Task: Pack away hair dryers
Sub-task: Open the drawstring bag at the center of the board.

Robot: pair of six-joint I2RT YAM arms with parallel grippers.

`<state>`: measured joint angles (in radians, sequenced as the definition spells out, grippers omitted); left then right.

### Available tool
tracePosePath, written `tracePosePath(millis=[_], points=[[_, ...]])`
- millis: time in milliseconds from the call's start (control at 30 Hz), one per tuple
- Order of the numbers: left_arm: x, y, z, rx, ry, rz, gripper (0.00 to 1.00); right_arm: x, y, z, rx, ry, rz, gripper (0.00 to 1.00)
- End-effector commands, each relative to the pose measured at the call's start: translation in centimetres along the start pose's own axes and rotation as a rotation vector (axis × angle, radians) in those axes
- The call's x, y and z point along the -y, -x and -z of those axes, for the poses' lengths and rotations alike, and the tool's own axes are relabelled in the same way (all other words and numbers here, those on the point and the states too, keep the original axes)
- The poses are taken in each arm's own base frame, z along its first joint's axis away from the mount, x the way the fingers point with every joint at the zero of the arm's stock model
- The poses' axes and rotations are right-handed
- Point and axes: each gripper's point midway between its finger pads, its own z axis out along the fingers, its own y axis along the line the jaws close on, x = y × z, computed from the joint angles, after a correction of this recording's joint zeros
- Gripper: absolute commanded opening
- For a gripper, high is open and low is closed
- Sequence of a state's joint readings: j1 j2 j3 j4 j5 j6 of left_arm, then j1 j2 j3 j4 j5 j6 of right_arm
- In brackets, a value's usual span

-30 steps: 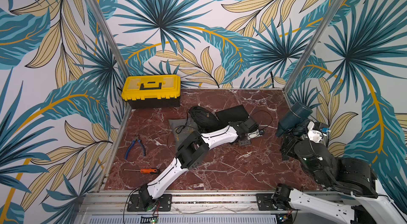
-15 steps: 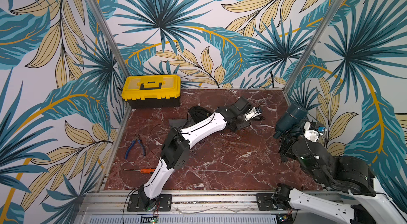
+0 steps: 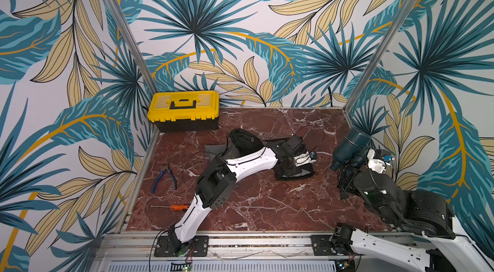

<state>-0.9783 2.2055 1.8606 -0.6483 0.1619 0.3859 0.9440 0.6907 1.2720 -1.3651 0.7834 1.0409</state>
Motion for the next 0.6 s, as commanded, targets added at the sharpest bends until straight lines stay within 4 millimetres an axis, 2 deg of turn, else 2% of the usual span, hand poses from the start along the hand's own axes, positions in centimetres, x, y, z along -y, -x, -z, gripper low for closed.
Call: tracePosePath(millis=[0, 167, 267, 367, 567], points=[[1.3, -1.7, -1.8, -0.051, -0.026, 0.0, 0.0, 0.1, 0.3, -0.1, 0.027, 0.0, -0.024, 0.0], [0.7, -3.0, -3.3, -0.101, 0.019, -0.008, 0.0, 0.0, 0.1, -0.2, 0.024, 0.007, -0.03, 0.0], [0.0, -2.7, -3.1, -0.102, 0.051, -0.006, 0.0, -0.2, -0.4, -0.3, -0.004, 0.013, -0.023, 0.0], [-1.3, -1.4, -1.5, -0.068, 0.088, 0.001, 0.0, 0.4, -1.8, -0.5, -0.064, -0.01, -0.017, 0.0], [-3.9, 1.9, 3.1, 0.042, 0.117, 0.057, 0.0, 1.4, -6.0, -1.1, -0.22, -0.021, -0.032, 0.0]])
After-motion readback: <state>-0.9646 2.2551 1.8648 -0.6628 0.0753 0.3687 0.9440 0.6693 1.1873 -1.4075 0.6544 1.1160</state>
